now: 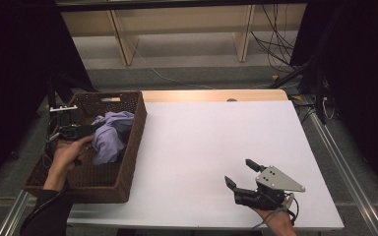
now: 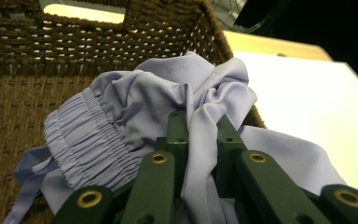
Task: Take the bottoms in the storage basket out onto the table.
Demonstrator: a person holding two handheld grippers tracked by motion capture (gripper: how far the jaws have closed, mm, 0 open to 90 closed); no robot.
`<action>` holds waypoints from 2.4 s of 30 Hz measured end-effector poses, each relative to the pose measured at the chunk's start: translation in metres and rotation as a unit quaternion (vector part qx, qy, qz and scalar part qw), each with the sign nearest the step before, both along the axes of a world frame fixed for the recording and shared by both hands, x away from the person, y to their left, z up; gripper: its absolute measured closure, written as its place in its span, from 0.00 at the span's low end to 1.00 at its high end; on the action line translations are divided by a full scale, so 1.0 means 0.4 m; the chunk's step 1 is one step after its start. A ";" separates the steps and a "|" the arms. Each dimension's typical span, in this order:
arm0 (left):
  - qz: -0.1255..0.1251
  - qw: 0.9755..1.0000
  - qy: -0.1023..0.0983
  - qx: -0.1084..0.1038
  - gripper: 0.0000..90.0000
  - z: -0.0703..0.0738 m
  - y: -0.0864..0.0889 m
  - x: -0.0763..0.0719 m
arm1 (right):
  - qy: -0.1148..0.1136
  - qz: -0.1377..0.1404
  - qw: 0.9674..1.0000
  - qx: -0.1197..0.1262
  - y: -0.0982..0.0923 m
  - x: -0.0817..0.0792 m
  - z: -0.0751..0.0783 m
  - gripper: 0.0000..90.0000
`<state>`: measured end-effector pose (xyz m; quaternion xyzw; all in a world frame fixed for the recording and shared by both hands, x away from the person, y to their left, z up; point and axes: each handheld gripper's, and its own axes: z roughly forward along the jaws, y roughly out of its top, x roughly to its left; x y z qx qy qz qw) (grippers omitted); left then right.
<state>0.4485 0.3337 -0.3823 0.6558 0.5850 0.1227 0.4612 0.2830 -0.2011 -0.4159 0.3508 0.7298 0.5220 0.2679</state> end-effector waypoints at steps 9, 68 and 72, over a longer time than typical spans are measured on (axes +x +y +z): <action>-0.006 0.999 -0.021 -0.034 0.89 0.022 -0.004 -0.010 | 0.000 -0.001 1.000 0.000 0.000 0.000 0.000 0.21; -0.103 0.969 -0.100 -0.200 0.89 0.145 -0.097 -0.079 | 0.000 0.002 1.000 -0.002 0.002 0.001 -0.002 0.21; -0.112 0.968 -0.103 -0.199 0.89 0.151 -0.118 -0.085 | 0.001 0.002 1.000 -0.002 0.002 0.001 -0.002 0.21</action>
